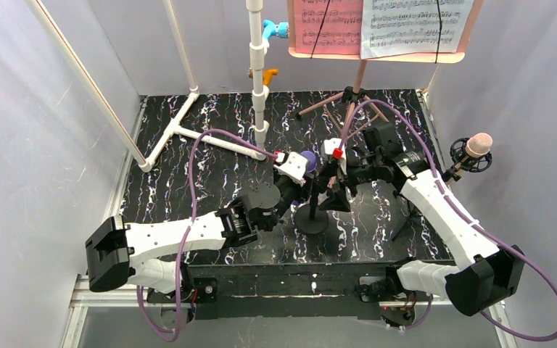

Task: Pack up the instrument practice props
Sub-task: Remove the microphone from the microphone stand.

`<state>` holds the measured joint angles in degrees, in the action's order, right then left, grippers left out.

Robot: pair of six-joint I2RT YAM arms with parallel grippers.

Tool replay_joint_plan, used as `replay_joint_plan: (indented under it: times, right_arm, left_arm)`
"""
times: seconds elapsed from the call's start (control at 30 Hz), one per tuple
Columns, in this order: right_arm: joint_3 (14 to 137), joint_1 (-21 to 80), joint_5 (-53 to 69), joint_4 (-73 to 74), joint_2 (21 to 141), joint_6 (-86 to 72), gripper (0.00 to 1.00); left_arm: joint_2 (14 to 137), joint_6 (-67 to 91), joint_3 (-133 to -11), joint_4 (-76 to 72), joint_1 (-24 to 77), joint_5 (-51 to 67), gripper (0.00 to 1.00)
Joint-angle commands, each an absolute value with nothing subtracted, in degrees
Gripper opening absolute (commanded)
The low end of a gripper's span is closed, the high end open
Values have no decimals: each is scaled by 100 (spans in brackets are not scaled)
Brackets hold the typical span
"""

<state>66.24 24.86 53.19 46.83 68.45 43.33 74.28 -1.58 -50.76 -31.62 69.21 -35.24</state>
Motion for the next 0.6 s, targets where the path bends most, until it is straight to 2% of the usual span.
replay_joint_plan:
  times: [0.0, 0.03, 0.17, 0.27, 0.43, 0.5, 0.57]
  right_arm:
    - [6756, 2672, 4947, 3872, 6917, 3543, 100]
    - [6720, 2688, 4891, 3815, 6909, 3488, 100]
    - [6598, 2698, 4730, 3561, 6865, 3265, 87]
    - [6576, 2698, 4644, 3517, 6858, 3250, 70]
    - [6486, 2698, 4417, 3456, 6818, 3337, 28]
    - [6426, 2698, 4346, 3461, 6784, 3445, 19]
    - [6393, 2698, 4341, 3466, 6749, 3532, 15]
  left_arm:
    - [7407, 219, -5458, -3544, 6978, -4214, 0]
    - [7410, 227, -5458, -3543, 6987, -4226, 0]
    - [7432, 225, -5473, -3543, 6996, -4218, 0]
    - [7412, 207, -5476, -3543, 6996, -4220, 0]
    - [7364, 208, -5451, -3544, 7005, -4186, 0]
    - [7309, 189, -5430, -3543, 7007, -4135, 0]
    - [7217, 185, -5402, -3535, 7014, -4089, 0]
